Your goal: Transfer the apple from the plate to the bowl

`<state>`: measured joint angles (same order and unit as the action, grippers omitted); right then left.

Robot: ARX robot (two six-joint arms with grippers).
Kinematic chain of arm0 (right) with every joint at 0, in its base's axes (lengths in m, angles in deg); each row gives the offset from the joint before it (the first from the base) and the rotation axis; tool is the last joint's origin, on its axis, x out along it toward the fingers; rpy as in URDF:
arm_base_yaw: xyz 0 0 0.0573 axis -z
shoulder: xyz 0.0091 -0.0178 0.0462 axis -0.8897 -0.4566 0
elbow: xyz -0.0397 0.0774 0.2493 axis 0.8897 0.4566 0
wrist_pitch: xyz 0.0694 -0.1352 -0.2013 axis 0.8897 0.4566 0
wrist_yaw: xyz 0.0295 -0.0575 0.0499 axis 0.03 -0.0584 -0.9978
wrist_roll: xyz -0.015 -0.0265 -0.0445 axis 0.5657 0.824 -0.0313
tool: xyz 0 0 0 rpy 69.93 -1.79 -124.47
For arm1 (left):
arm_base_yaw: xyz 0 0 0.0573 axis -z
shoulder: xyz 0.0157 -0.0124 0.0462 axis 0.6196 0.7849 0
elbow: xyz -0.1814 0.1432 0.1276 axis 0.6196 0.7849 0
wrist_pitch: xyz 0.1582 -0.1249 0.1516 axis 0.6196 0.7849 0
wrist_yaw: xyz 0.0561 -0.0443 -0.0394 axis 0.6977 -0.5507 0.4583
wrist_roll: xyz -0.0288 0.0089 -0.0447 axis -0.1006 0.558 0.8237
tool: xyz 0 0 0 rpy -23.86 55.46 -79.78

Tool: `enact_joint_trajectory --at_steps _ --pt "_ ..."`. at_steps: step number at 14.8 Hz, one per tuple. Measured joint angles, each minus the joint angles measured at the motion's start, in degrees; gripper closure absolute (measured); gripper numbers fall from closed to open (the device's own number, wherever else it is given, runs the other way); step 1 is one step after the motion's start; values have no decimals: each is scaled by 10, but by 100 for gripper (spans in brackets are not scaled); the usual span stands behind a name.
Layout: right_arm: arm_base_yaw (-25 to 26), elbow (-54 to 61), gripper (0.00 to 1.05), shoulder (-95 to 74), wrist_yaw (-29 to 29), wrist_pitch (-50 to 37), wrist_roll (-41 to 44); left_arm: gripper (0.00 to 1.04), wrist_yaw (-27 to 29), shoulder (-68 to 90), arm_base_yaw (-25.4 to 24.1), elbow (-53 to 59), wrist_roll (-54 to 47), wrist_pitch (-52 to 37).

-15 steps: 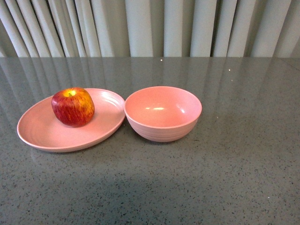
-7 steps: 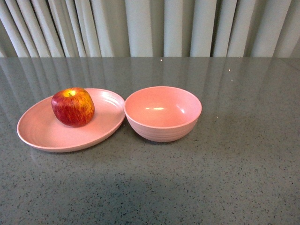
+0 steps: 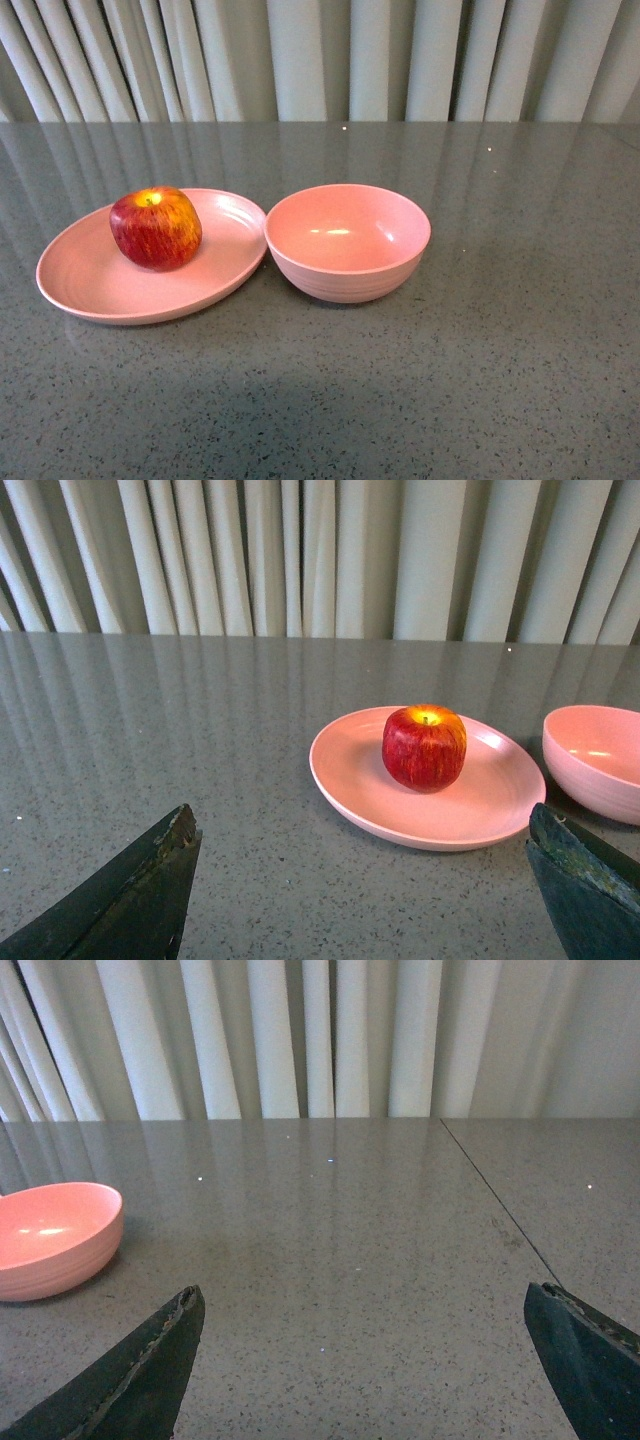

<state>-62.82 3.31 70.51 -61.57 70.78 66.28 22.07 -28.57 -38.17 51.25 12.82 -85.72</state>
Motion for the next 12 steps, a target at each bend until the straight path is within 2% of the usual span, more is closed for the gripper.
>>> enact_joint_trajectory --at_steps 2,3,4,5,6,8,11,12 --pt "0 0 7 0 0 0 0 7 0 0 0 0 0 0" --pt "0 0 7 0 0 0 0 7 21 6 8 -7 2 31" --pt "0 0 7 0 0 0 0 7 77 42 35 -28 10 87" --pt "0 0 7 0 0 0 0 7 110 73 44 -47 11 121" --pt "0 0 7 0 0 0 0 7 115 82 36 -50 11 117" --pt "0 0 7 0 0 0 0 7 96 117 15 -78 13 69" --pt "0 0 7 0 0 0 0 7 41 267 15 -114 -1 -73" --pt "0 0 7 0 0 0 0 7 24 361 29 -150 -10 -142"
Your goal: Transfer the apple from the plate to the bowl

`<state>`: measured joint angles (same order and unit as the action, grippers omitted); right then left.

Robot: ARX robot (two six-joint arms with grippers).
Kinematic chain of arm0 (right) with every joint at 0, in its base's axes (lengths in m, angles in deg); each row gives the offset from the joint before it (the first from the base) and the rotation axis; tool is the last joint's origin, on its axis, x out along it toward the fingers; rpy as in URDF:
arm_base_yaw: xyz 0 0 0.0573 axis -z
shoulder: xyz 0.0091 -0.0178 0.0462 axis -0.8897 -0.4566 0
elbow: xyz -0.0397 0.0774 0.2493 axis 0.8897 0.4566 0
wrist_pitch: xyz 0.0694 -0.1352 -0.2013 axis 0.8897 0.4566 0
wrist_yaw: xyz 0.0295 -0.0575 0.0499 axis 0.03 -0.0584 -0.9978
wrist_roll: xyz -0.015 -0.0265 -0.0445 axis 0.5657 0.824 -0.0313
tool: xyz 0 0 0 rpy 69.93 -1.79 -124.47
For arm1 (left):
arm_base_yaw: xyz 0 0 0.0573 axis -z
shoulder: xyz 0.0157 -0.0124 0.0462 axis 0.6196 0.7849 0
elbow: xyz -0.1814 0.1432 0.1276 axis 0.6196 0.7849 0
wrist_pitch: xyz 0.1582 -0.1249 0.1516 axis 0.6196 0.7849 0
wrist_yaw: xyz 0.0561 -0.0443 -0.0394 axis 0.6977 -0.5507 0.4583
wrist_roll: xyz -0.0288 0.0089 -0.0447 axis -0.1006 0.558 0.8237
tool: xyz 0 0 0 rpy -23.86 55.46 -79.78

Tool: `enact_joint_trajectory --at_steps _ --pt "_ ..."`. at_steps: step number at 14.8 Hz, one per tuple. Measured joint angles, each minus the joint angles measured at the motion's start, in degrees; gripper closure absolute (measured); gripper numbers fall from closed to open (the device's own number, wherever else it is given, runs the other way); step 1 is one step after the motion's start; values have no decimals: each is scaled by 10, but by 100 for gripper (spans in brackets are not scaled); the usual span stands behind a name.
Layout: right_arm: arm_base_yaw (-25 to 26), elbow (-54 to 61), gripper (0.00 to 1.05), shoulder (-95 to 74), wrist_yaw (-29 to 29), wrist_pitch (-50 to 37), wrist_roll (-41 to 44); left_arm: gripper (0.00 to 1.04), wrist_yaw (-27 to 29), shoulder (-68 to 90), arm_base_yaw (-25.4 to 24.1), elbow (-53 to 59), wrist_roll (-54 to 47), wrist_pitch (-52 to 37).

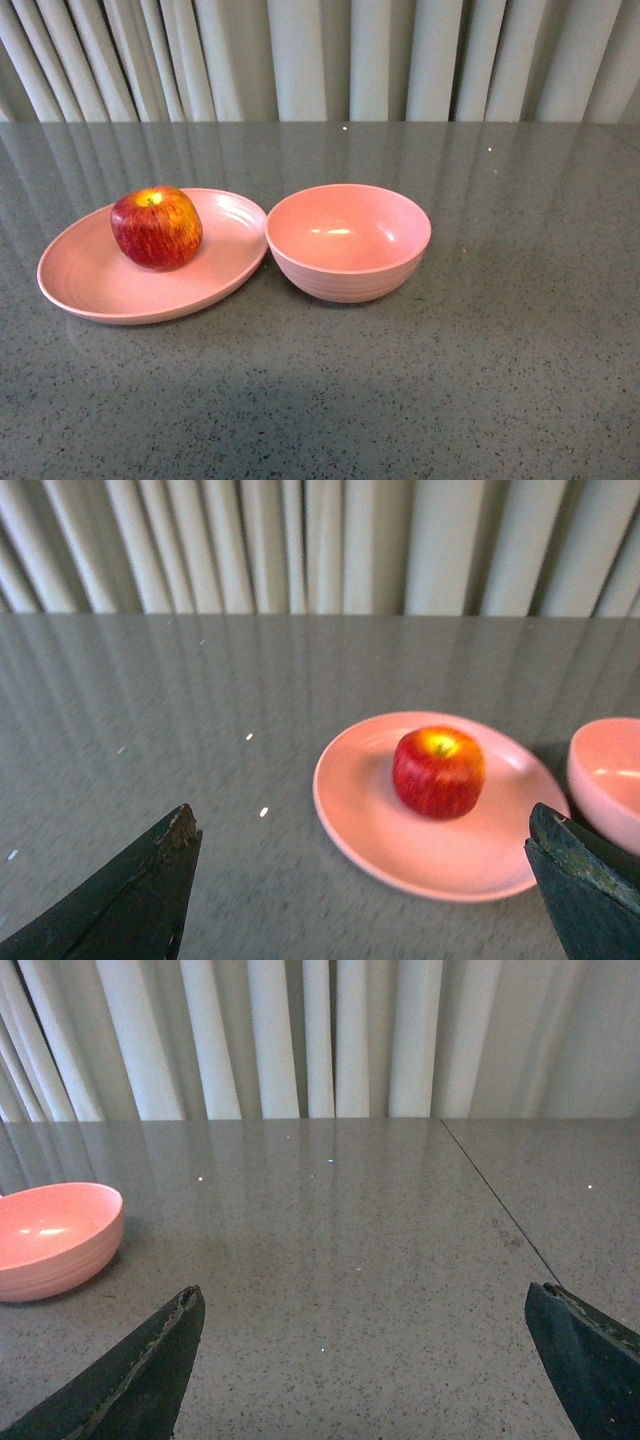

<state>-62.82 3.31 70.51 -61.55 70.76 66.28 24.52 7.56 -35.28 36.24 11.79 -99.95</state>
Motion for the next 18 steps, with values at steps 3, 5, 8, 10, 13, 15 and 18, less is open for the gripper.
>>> enact_joint_trajectory --at_steps 3,5,8,10,13,15,18 --pt "0 0 7 0 0 0 0 7 -41 235 43 -132 -6 -70" --pt "0 0 7 0 0 0 0 7 -56 348 68 -200 -9 -45" --pt "0 0 7 0 0 0 0 7 -43 495 76 -333 -9 -2" --pt "0 0 7 0 0 0 0 7 -37 564 72 -379 10 42" --pt "0 0 7 0 0 0 0 7 -15 604 69 -402 22 67" --pt "0 0 7 0 0 0 0 7 -15 620 66 -406 38 77" --pt "0 0 7 0 0 0 0 7 -21 636 63 -407 50 80"
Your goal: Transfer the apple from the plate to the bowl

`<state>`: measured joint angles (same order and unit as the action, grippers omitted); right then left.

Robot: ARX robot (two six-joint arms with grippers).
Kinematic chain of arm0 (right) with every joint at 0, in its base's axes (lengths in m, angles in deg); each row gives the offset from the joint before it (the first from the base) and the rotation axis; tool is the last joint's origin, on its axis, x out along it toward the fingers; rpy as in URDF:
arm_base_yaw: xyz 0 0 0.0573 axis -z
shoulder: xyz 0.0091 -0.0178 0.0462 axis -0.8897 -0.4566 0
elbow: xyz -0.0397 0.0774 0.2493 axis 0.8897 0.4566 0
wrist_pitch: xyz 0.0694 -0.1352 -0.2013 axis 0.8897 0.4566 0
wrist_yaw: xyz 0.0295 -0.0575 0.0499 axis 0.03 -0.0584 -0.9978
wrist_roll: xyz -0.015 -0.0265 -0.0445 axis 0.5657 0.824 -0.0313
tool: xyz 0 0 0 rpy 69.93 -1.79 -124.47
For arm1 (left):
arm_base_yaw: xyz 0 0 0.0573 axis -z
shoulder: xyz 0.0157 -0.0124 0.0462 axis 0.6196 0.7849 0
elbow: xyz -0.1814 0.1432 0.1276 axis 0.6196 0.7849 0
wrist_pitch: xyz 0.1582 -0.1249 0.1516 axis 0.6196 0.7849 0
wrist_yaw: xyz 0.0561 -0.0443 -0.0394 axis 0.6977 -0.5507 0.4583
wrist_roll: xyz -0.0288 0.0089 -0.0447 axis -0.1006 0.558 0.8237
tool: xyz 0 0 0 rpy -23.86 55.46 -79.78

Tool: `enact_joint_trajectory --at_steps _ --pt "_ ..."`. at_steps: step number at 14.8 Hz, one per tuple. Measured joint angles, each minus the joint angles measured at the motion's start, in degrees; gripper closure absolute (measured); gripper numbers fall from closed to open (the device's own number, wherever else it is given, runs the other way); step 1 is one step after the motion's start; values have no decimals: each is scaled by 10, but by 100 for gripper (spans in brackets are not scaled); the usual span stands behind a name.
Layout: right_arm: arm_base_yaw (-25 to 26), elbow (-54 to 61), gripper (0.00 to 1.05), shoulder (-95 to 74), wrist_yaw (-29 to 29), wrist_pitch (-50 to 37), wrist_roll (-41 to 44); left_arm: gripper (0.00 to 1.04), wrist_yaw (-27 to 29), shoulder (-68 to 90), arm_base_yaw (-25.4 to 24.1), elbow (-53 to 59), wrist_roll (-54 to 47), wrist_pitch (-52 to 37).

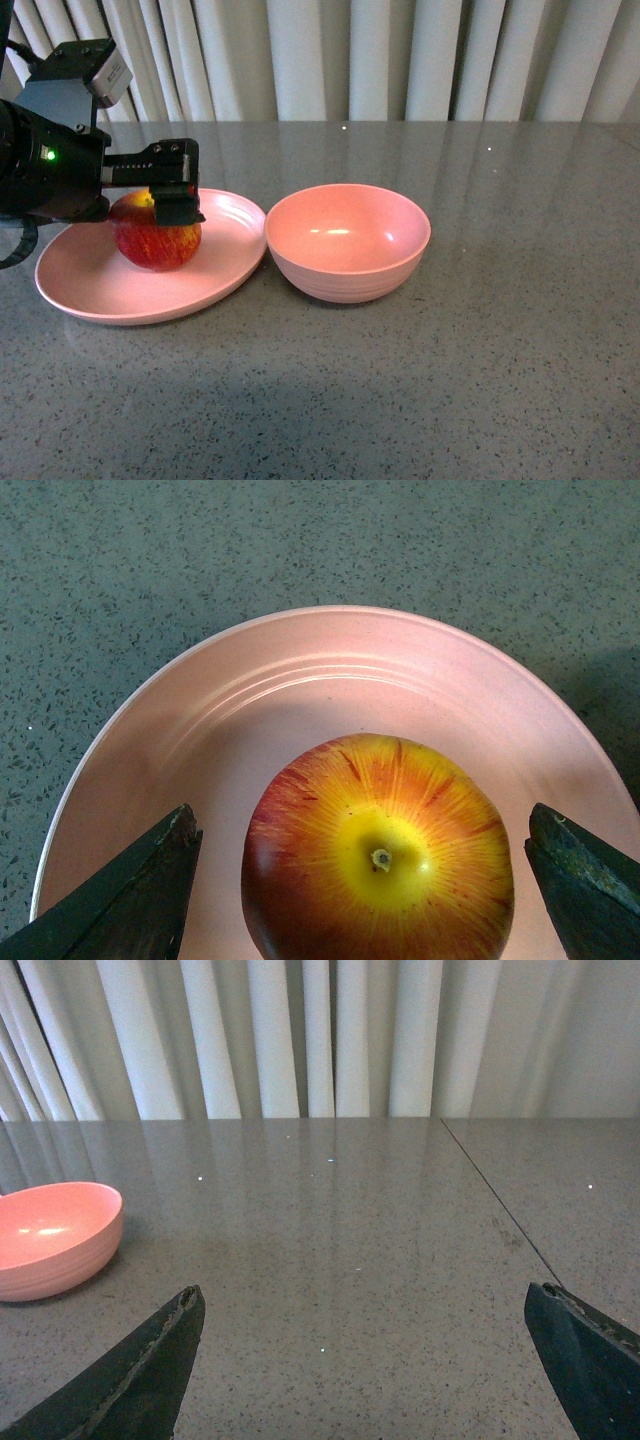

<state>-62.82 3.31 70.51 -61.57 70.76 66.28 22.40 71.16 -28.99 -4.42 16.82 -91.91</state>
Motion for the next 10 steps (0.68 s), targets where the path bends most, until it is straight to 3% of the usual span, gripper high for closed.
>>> enact_joint_trajectory --at_steps 6,8,10 --pt "0 0 7 0 0 0 0 7 -10 26 3 0 9 4" --pt "0 0 7 0 0 0 0 31 -12 27 4 1 2 -3" --pt "0 0 7 0 0 0 0 36 -12 26 4 3 -10 -4"
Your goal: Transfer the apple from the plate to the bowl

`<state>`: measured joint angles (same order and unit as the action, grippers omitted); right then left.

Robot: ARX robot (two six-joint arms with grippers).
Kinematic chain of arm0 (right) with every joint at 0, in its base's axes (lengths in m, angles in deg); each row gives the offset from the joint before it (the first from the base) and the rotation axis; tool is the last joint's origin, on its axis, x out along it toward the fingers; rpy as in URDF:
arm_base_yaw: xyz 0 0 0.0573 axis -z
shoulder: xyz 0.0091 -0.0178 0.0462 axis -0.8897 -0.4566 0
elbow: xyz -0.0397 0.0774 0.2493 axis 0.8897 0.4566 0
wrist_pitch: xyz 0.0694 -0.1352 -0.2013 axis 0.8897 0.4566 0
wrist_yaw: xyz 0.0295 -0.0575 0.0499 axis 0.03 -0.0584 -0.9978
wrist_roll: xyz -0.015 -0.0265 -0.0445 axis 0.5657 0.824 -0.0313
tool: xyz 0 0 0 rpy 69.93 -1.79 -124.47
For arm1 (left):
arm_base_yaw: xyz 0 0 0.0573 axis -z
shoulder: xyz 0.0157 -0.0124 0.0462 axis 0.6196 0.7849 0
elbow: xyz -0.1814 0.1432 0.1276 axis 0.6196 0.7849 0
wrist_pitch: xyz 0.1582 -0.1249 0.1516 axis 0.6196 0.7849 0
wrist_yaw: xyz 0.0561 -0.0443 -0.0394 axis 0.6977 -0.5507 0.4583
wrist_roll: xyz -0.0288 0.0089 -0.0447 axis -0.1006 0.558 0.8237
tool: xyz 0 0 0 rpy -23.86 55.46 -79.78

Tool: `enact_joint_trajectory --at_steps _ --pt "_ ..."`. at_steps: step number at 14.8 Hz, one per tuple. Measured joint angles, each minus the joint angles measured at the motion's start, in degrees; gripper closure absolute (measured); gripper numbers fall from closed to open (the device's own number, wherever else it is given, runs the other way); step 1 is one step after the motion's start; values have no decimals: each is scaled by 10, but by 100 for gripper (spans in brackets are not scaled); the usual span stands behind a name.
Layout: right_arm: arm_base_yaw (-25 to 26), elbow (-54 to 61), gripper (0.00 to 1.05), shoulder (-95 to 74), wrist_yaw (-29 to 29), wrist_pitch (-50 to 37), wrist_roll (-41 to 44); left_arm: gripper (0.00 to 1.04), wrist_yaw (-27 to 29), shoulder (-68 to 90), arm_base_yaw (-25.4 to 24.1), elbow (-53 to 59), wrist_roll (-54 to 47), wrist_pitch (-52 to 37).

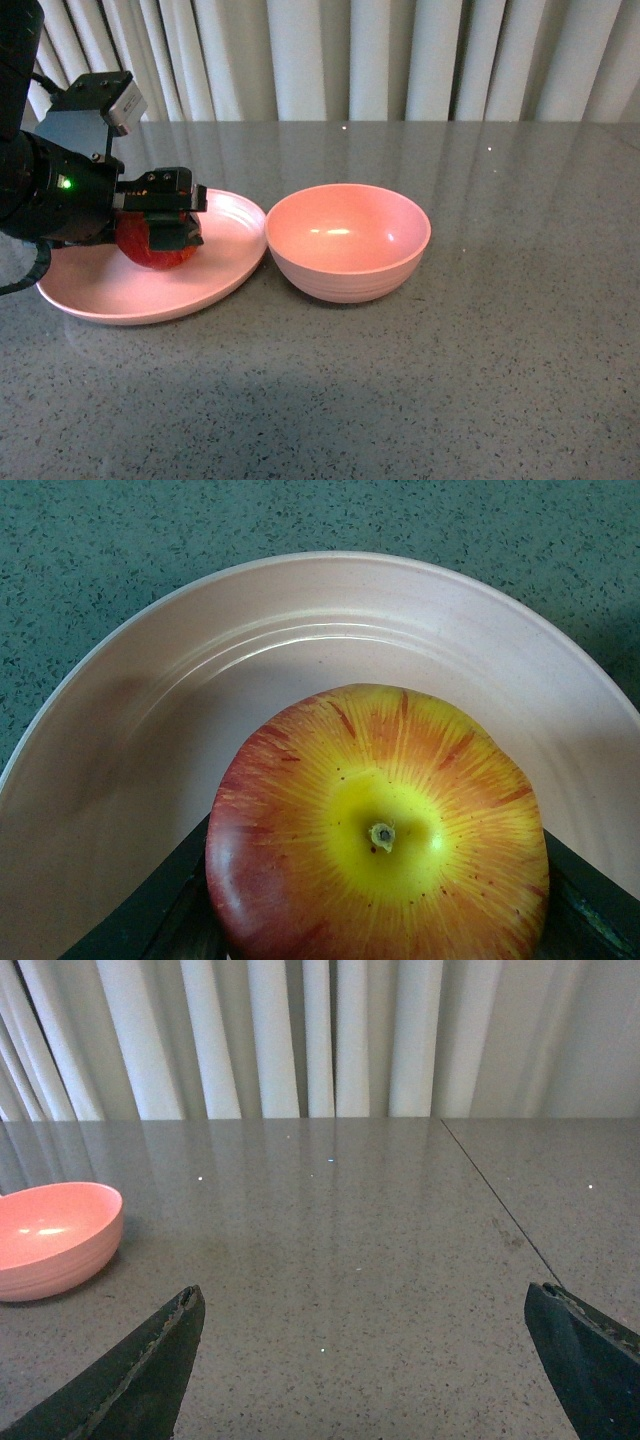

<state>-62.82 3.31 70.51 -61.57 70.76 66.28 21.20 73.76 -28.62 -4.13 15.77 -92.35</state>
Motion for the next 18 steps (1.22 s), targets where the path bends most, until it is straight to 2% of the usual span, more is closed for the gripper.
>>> enact_joint_trajectory --at_steps 5,8,11,15,18 --pt "0 0 7 0 0 0 0 37 6 -95 10 -10 -27 25" --pt "0 0 7 0 0 0 0 37 7 -140 83 -40 -37 34" --pt "0 0 7 0 0 0 0 37 12 -112 156 -65 -37 34" --pt "0 0 7 0 0 0 0 37 20 -29 195 -101 -7 35" --pt "0 0 7 0 0 0 0 37 24 9 203 -112 9 34"
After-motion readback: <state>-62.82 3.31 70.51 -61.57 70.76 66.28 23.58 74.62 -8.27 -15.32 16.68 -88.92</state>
